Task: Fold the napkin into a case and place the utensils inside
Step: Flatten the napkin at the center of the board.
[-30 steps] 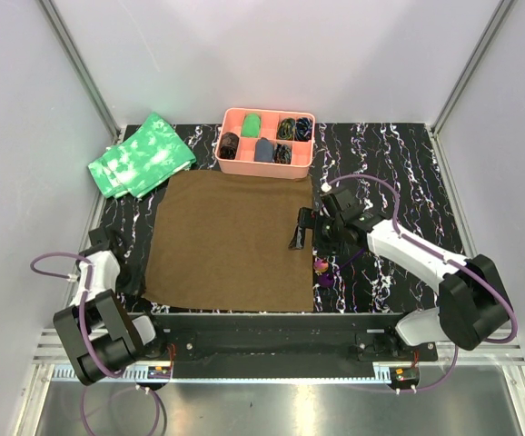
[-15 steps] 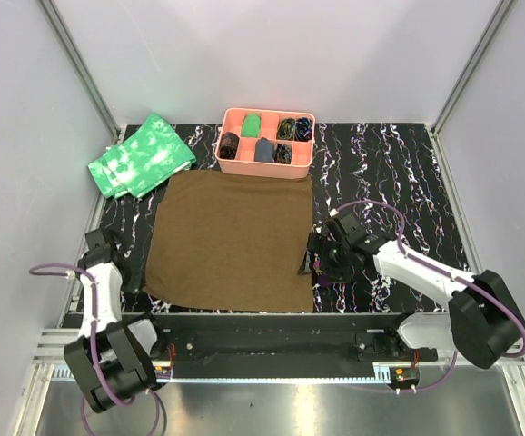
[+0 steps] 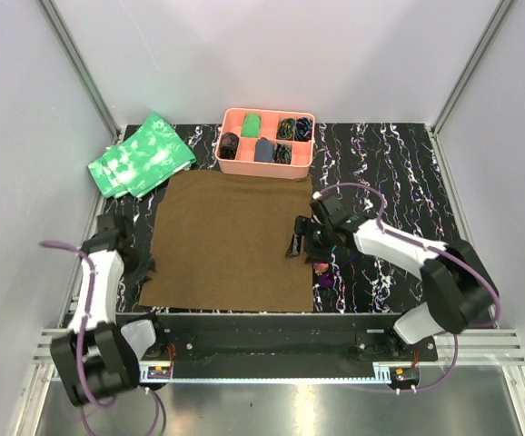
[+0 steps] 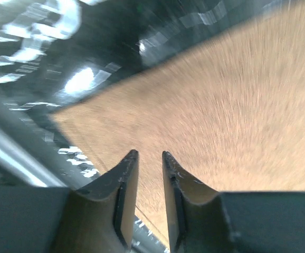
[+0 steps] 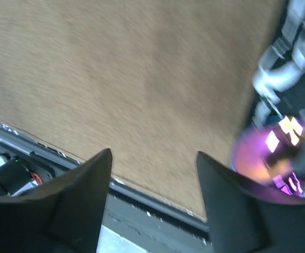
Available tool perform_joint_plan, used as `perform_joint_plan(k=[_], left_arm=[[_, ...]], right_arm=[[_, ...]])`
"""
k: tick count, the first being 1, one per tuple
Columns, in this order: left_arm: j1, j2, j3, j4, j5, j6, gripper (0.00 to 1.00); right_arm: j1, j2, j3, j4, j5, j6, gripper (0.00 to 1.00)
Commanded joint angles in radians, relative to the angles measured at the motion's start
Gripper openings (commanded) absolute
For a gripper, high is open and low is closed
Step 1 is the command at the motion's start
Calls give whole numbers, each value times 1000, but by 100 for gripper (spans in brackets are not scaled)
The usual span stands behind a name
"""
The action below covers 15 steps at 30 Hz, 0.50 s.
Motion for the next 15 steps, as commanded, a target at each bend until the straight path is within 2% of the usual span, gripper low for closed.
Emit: perform_joint_plan(k=[1,5,9,15], left_arm=[[-150,150,27,127,83,-23,24],[-199,289,54,199,66,-48,22],[-201,384,74,256,63,-49,21],[-198,575,185,296,55,-33,21]], right_arm=[[12,142,103,113,-76,-53,66],[12,252,140,144,-40,-81,57],[10,336,176,150,20,-124,57],[-19,450,259,149,59,-173,57]])
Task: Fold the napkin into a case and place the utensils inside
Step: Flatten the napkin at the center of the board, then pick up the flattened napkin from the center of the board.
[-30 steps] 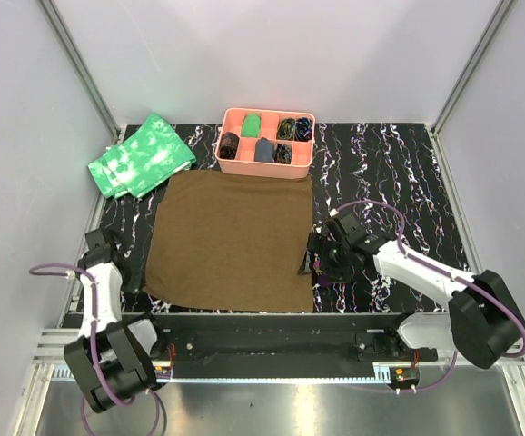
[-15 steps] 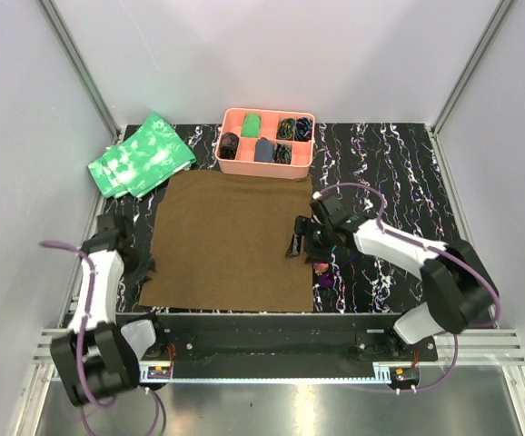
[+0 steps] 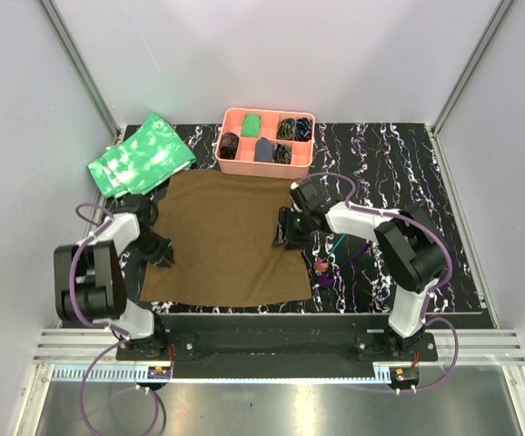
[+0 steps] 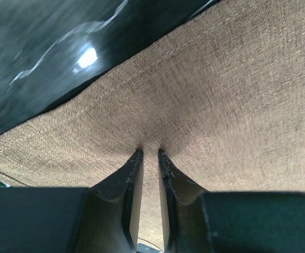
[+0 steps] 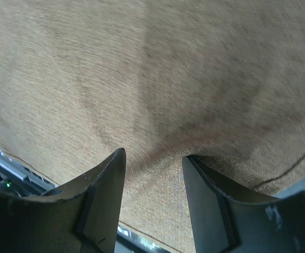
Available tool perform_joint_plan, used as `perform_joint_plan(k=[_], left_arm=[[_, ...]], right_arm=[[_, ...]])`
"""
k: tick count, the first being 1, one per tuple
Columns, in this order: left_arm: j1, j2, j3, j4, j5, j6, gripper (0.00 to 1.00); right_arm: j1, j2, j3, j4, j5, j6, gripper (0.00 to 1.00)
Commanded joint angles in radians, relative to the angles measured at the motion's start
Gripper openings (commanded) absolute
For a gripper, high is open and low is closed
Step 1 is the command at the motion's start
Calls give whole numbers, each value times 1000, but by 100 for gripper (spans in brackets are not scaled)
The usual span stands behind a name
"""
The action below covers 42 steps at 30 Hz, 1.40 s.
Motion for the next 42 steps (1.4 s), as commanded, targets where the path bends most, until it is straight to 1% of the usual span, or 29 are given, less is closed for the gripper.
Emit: perform_joint_plan(k=[1,2,5,7,9,10,11,14,16,17,19,20,21,23,24,28,31,36,42], left_arm=[[0,123,127,93,-4,6,21],[2,161,147,95,-33,16,20],[0,212,233,99,-51,55,18],[0,198,260,81,-45,65,19],[0,163,258,58,-42,72,23],[0,108,237,29,-51,73,26],[2,74,218,15,-85,69,33],[28,-84,136,-46,-142,50,43],[60,-189,73,-92,-154,49,43],[101,-219,53,-106,-159,50,42],[149,-285,1,-134,-157,64,38],[190,-299,-13,-140,-159,68,36],[207,-308,-33,-151,-162,75,34],[250,-308,-46,-148,-165,88,33],[254,-297,-44,-132,-165,96,33],[254,-202,-32,-92,-134,125,34],[254,-169,-35,-57,-130,133,34],[254,-141,-43,-25,-145,145,34],[251,-118,-50,23,-102,156,39]], right_arm=[[-23,106,70,17,111,-91,57],[-29,114,89,-1,118,-105,57],[-51,114,142,-43,144,-140,58],[-51,88,176,-95,169,-164,58],[-51,60,182,-116,174,-172,60],[-51,28,187,-132,163,-171,60],[-51,11,187,-162,160,-166,63],[-48,-65,178,-211,135,-148,66],[-40,-130,159,-228,129,-135,70],[-39,-151,152,-230,129,-122,71],[-39,-211,127,-235,111,-111,71],[-37,-228,119,-236,105,-105,71],[-39,-256,104,-236,99,-97,72],[-39,-277,92,-235,85,-88,72],[-39,-289,81,-231,76,-89,72],[-39,-296,61,-219,52,-82,72],[-40,-293,47,-216,48,-83,72],[-39,-299,23,-208,39,-82,72],[-39,-299,12,-196,33,-79,72]])
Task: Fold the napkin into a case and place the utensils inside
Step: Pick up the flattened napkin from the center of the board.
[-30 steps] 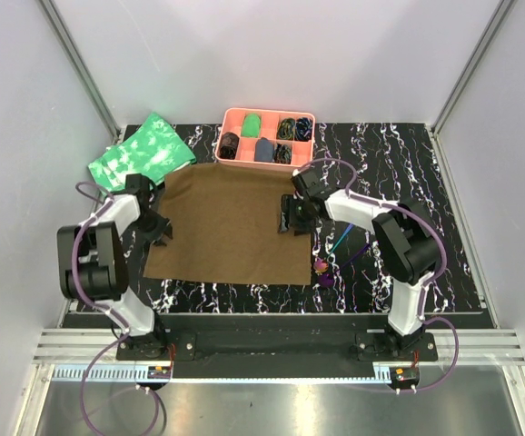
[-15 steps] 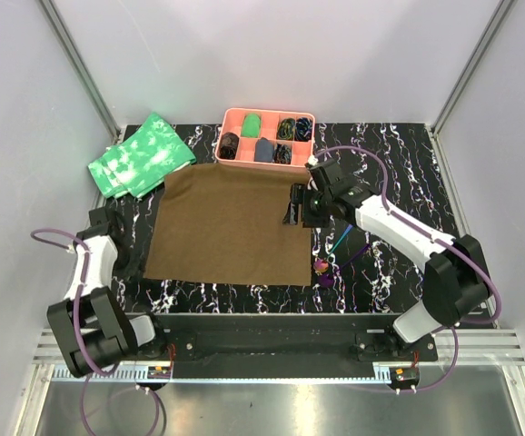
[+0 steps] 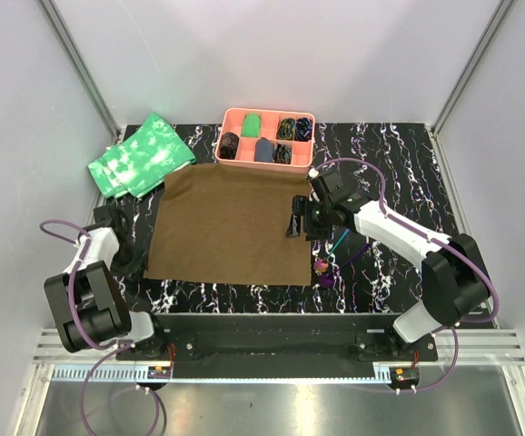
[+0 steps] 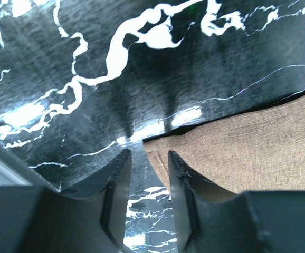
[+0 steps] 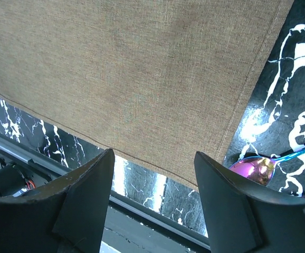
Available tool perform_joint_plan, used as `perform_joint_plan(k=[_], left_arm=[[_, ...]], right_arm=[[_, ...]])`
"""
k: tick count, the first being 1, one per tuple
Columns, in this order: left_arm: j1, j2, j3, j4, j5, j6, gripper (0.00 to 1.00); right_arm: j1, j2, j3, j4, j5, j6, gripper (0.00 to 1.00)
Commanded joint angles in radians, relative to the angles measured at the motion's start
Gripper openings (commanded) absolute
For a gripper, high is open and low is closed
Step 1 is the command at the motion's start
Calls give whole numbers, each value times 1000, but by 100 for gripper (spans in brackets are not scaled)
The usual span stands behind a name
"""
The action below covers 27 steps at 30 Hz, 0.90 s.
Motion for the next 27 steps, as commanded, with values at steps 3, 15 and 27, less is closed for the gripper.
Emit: perform_joint_plan(k=[3,15,27], left_arm=[[2,30,-12,61,18,9,40],[1,85,-44,101,19,-20,50],[4,52,-78,149,57,-48,0]], right_arm=[[7,-17,-8,27,-22,8,72],[7,-9,-14,32,-21,16,71],[7,-27,-140,65,-59,91,77]])
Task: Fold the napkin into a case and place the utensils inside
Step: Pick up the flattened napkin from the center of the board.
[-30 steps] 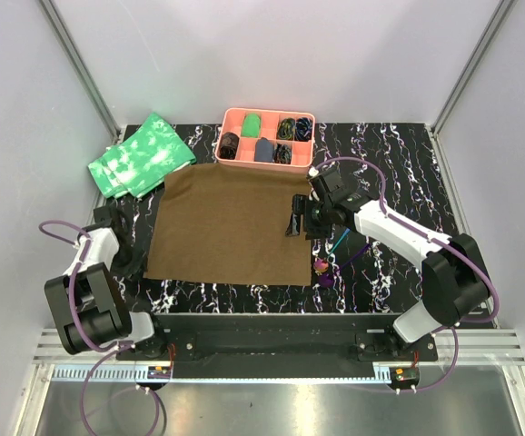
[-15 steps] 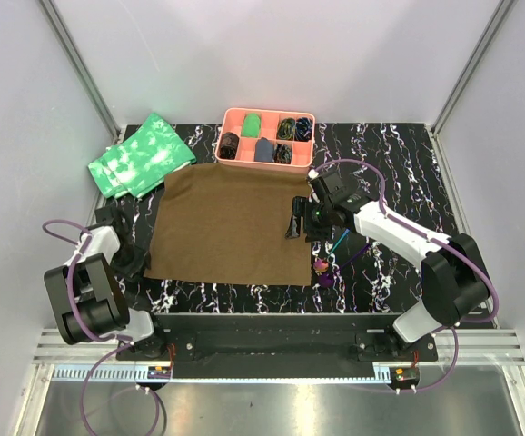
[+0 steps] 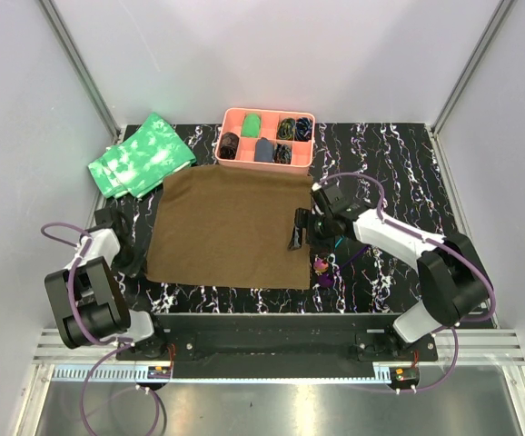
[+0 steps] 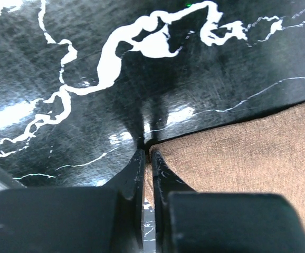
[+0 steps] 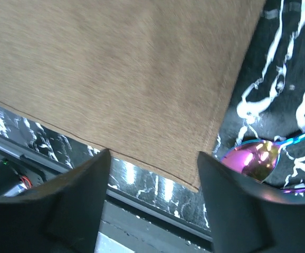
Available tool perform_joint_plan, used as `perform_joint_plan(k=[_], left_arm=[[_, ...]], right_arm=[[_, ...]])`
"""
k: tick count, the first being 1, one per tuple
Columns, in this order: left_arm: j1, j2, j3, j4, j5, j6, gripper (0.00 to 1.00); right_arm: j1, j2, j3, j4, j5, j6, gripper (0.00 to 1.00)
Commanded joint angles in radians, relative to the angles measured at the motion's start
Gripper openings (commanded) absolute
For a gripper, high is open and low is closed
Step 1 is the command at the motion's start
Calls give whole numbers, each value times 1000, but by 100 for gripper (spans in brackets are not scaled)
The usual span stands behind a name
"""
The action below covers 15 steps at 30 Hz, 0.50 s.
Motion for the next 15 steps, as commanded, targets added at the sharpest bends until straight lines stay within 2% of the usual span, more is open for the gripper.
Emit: perform_joint_plan(k=[1,5,11,15], left_arm=[[-1,11,-47,74,35,-17,0],[-1,-64,-43,45,58,-14,0],[-7,-213,-29,-16,35,-2,0],[-14,-297,-27,-33,-5,4,0]], right_arm=[[7,-31,-50,37,-41,56,79],[8,-85,-128,54,-44,137,80],[40,-192,-203,7,89,343,66],[62,-229,-228,-24,142,432,63]])
